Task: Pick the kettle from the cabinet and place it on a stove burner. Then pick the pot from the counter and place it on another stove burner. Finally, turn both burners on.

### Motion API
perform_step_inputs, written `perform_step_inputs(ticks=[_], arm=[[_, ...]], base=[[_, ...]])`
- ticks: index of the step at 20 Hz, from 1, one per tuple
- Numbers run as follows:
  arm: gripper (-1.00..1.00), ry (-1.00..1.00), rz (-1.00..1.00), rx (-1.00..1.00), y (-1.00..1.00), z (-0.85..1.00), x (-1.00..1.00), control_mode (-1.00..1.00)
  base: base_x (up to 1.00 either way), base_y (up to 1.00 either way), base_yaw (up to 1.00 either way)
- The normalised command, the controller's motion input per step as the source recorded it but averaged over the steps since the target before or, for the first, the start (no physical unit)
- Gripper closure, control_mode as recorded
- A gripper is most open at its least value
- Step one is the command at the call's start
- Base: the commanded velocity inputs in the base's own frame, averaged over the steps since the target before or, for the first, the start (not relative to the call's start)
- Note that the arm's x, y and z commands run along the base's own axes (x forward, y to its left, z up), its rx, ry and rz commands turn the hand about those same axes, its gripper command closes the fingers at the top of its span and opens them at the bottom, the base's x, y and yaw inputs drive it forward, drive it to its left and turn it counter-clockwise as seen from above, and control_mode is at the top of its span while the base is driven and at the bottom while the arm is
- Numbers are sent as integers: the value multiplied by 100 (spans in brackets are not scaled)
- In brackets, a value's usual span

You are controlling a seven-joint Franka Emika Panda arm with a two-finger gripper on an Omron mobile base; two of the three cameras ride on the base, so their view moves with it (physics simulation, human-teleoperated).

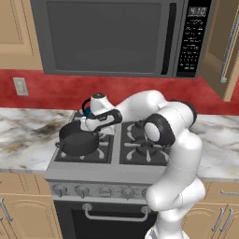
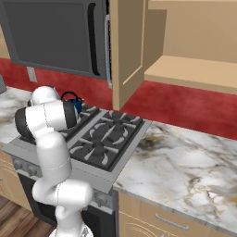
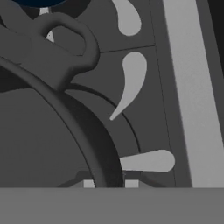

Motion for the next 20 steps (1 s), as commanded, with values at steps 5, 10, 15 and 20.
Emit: perform_step_inputs(ticks=[5,10,15,20], arm=[[100,-5,0,-2,0,-28,15,-100],[-100,0,0,0,0,-12,6,-100],[-100,-3,0,0,-4,-12,0,-100],[-100,-5,0,0,-6,-7,-4,-100]], base=[[0,0,0],[0,0,0],[0,0,0],[0,0,0]])
